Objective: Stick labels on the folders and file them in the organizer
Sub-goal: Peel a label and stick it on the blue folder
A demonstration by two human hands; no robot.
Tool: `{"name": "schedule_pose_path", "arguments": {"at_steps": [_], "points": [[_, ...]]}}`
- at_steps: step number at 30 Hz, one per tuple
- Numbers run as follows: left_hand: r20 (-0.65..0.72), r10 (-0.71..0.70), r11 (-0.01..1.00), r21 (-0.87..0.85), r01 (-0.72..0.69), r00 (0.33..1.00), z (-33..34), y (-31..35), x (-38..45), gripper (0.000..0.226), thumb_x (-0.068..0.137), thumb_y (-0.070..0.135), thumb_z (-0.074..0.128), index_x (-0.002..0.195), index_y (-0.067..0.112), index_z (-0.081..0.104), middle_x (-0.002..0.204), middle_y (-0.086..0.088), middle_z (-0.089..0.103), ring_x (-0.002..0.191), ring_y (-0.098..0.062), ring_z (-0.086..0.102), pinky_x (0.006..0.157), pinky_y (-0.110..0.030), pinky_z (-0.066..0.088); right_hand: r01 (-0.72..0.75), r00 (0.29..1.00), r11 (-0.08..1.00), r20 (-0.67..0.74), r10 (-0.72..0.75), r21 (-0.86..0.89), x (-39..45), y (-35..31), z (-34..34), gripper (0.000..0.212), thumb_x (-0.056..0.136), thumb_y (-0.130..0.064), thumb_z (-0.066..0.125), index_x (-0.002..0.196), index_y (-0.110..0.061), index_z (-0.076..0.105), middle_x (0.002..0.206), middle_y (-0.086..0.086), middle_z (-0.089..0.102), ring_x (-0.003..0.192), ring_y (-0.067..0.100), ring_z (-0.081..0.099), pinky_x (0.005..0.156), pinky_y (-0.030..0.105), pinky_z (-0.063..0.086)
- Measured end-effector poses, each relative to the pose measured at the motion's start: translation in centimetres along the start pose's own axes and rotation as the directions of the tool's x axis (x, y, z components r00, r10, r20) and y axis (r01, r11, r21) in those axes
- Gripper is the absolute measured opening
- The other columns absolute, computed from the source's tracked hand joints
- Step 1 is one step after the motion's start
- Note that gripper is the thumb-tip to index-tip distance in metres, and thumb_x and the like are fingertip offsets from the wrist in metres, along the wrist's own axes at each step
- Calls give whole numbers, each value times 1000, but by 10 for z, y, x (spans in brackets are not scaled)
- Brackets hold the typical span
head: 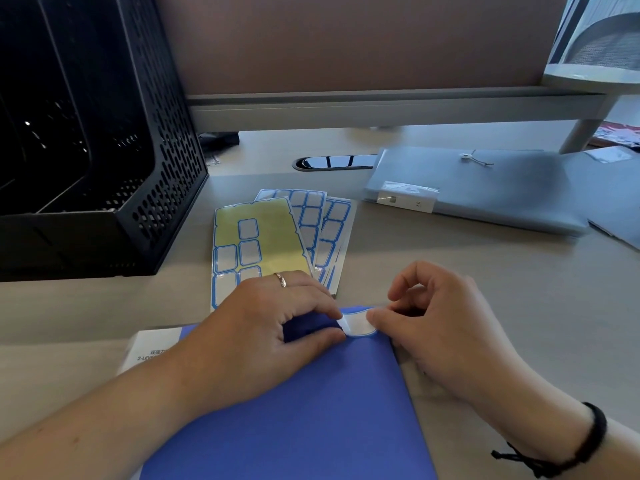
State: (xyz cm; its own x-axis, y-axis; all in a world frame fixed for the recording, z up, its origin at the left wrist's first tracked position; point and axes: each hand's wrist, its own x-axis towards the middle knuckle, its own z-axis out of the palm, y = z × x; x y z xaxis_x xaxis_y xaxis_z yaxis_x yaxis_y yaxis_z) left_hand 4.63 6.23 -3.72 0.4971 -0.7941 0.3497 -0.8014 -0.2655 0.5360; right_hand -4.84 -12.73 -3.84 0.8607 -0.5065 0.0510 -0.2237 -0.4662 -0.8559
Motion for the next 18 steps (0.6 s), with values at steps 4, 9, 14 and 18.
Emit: {"name": "schedule_pose_path", "arguments": {"at_steps": [4,9,14,18], "points": [[5,7,1000,23,-7,1000,1,-1,-1,10,88,32,73,97,28,75,99,18,67,97,0,64,82,-17,48,-1,1000,1000,-5,1,-8,0,1,0,26,71,-14,83,71,-22,59,65,-4,70,43,3,51,41,16,40],[23,5,1000,26,-6,1000,1,-2,-1,15,89,39,67,97,29,74,102,19,65,99,0,63,84,-18,48,-12,1000,1000,-4,11,-14,1,2,1,26,71,-16,83,71,-23,58,65,-1,71,47,8,56,42,22,40],[52,4,998,64,-7,999,1,-1,-2,19,89,44,61,94,30,73,103,21,65,102,6,59,86,-15,45,-28,999,1000,25,28,-5,0,3,0,25,73,-17,82,74,-23,58,68,0,71,53,13,61,46,22,37],[64,-3,998,64,-1,998,1,-2,-1,17,89,43,61,94,30,72,103,21,64,102,5,59,86,-13,44,-33,999,999,27,33,-1,0,1,-1,26,73,-16,83,74,-22,58,68,0,72,58,23,66,46,24,39]]}}
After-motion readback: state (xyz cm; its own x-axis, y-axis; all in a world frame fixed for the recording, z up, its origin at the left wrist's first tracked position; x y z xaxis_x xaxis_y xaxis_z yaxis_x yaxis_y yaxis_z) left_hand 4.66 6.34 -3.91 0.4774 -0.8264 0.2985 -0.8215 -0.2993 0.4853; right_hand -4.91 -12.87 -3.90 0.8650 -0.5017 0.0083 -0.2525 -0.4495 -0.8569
